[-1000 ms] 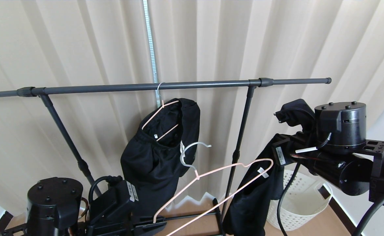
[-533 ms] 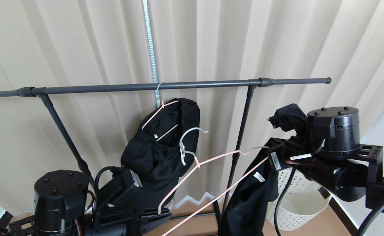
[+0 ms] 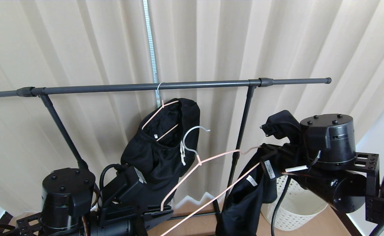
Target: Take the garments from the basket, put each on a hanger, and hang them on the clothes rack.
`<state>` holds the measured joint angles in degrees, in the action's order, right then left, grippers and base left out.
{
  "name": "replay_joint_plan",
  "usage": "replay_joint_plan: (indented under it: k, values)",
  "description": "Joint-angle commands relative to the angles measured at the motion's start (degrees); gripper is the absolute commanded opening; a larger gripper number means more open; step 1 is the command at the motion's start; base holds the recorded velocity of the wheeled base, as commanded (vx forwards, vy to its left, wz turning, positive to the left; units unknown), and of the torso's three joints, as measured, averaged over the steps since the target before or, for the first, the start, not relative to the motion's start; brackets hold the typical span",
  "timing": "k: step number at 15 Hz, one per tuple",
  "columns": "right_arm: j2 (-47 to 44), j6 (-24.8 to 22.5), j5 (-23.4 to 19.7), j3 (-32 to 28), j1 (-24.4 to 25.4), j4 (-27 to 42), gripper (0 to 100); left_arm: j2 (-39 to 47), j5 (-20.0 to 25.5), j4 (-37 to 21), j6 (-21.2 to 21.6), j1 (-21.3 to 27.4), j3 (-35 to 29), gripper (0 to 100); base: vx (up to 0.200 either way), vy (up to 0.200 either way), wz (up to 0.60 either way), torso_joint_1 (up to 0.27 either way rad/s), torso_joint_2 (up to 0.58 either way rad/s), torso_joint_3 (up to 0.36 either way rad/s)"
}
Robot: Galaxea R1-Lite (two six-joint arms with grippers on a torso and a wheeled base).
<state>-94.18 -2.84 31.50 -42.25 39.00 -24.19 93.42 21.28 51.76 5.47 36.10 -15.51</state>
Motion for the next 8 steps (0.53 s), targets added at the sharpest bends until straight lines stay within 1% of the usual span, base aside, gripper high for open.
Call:
replay_joint_plan:
  k: [1,3,4,5,6,8]
  values:
    - [0.23,0.20,0.05,0.07,1.34,0.02,0,0.27,-0.02,0.01,-0.02,0.03,0.04,0,0.000,0.000,0.00,0.000,0.00,0.000]
    - [0.67,0.38,0.05,0.77,3.19,0.02,0,0.27,-0.10,0.09,-0.02,-0.06,0.13,0,0.000,0.000,0.00,0.000,0.00,0.000]
    - [1.46,0.38,-0.04,1.21,5.04,0.02,0,0.27,-0.10,0.09,-0.02,-0.06,0.13,0,0.000,0.000,0.00,0.000,0.00,0.000]
    - [1.72,0.47,-0.04,1.30,5.39,0.02,0,0.27,-0.10,0.09,-0.02,-0.06,0.21,0,0.000,0.000,0.00,0.000,0.00,0.000]
    - [3.13,0.56,-0.48,1.91,7.50,0.19,0,0.27,-0.10,0.09,0.06,-0.06,0.21,0,0.000,0.000,0.00,0.000,0.00,0.000]
    - [3.75,0.56,-0.56,2.44,8.55,0.02,0,0.27,-0.10,0.09,0.06,-0.06,0.30,0,0.000,0.000,0.00,0.000,0.00,0.000]
